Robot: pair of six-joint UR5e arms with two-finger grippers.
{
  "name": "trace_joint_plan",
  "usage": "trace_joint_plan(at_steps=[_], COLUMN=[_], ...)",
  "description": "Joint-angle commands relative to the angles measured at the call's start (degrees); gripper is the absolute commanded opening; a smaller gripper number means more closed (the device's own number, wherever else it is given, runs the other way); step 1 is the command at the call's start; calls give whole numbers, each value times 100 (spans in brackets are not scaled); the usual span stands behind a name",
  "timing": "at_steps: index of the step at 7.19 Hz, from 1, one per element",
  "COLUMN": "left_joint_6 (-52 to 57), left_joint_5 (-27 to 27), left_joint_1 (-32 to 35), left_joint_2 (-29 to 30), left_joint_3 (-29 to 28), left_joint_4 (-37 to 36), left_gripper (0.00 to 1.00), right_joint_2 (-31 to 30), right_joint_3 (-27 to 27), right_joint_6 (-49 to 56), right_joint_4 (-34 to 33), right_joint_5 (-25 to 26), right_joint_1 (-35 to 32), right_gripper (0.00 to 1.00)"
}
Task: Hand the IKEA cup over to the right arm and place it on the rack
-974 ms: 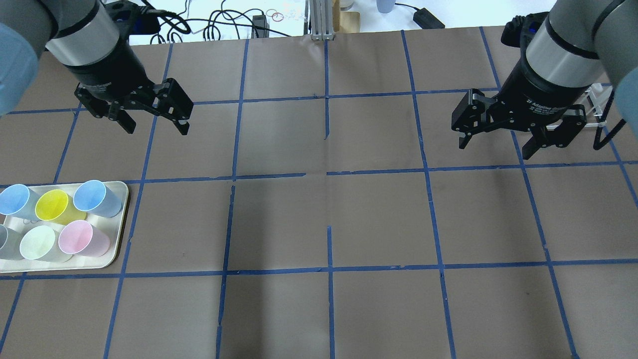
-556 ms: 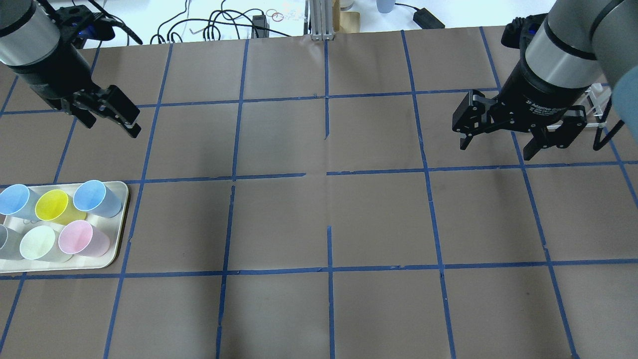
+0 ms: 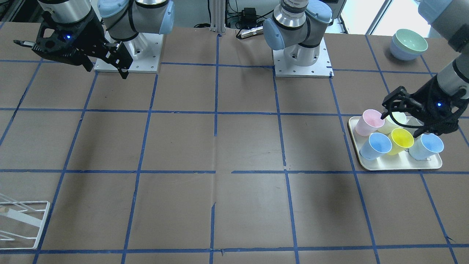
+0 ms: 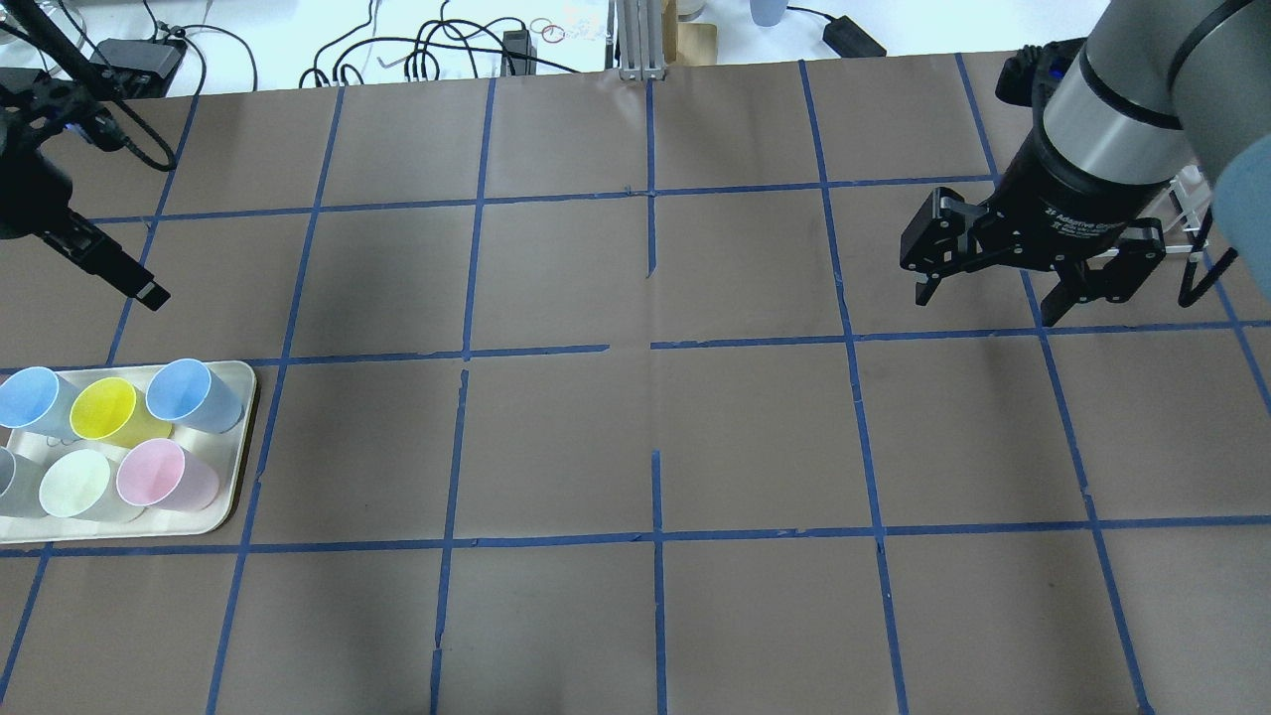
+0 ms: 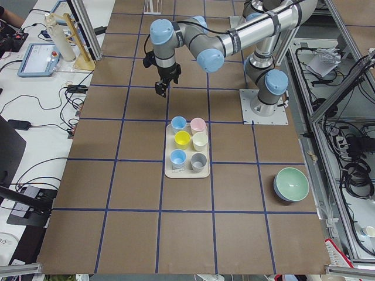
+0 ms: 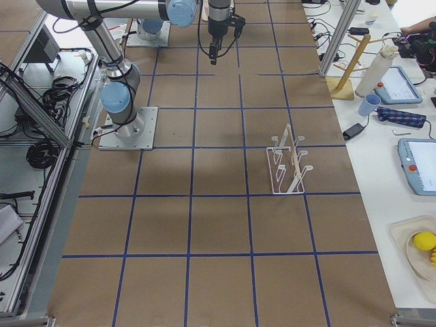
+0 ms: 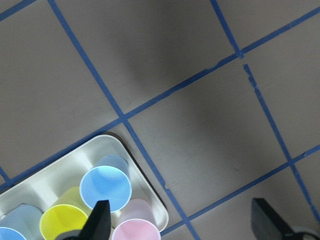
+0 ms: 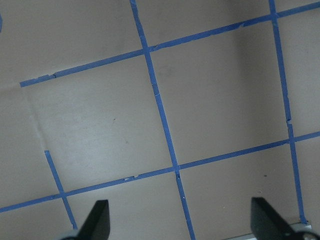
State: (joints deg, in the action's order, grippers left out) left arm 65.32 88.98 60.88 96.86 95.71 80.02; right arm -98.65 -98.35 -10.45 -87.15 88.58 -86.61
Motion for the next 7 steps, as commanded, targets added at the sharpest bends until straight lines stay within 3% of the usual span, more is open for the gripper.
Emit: trace_joint_plan(at_steps=[1,2,3,7], left_joint_6=[1031,1532,1658,1809], left_joint_5=[-3,23,249,295], left_joint_1=[-462,-463,-463,-481], left_joint_2=[314,464,613,1053], left_joint_3=[386,448,527,694], left_joint_4=[-861,-987,-1084,-1454], left_gripper=[100,100,100,100], right_joint_2=[-5,4,13,30], right_joint_3=[0,0,8,-9], right_joint_6=[16,25,8,-62], right_joint_4=[22,-4,-108,-21], right_joint_5=[44,54,54,63], right_joint_1=[4,4,56,57], right_gripper=[100,100,100,100])
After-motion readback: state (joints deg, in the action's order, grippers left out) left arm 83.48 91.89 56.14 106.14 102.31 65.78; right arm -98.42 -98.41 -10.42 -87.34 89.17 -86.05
